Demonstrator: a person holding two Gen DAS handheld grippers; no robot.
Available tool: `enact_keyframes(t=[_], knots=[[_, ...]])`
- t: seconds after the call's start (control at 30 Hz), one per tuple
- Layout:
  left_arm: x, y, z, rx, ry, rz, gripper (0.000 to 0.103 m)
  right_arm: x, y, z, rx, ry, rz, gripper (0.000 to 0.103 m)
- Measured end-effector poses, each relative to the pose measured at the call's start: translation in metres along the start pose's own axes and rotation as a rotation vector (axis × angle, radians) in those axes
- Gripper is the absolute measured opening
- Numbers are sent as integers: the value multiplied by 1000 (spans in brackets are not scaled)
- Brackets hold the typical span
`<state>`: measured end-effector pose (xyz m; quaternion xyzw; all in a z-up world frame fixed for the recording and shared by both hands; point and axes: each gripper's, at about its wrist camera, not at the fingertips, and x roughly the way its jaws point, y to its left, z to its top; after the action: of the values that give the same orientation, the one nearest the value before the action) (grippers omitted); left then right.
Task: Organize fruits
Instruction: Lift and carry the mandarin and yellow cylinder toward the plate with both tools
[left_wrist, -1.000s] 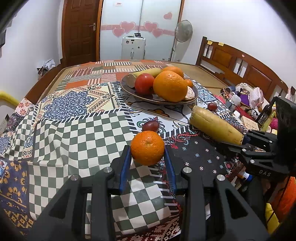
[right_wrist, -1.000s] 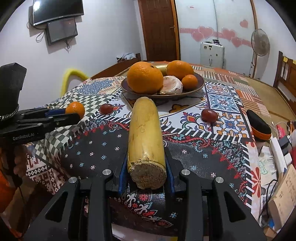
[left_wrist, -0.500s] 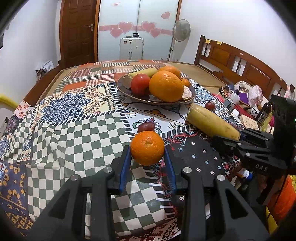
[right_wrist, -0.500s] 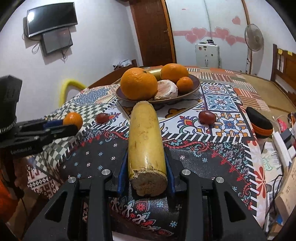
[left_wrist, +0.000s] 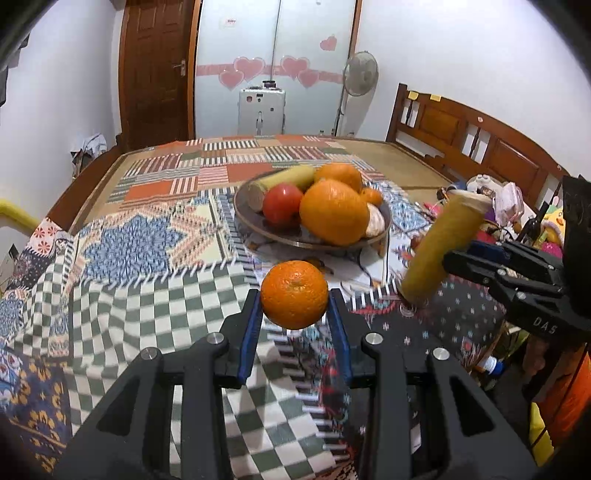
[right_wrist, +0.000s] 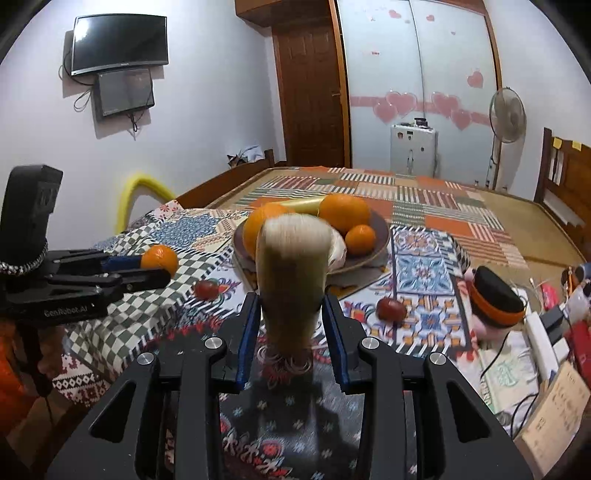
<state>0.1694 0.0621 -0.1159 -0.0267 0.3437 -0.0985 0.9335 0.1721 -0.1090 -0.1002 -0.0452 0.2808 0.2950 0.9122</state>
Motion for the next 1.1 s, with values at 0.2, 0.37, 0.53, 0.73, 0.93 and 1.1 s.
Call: enact_keyframes(t=[0.2,0.37,0.53,0.73,0.93,1.1], knots=[[2,-2,7,17,-16,-2,36,13,1,6,-22,23,15,31],[6,0,4,12,-9,-1,36,34,0,16,-37,72,9,30],[8,4,1,7,-3,3,36,40,-4,18,-25,94,0,31],[7,4,0,5,-6,0,36,51,-8,19,-21,140,-24,36],[11,4,4,4,-6,4,36,56,-12,23,-4,186,14,36],[14,7,13,1,-14,8,36,50,-14,23,15,170,21,35]])
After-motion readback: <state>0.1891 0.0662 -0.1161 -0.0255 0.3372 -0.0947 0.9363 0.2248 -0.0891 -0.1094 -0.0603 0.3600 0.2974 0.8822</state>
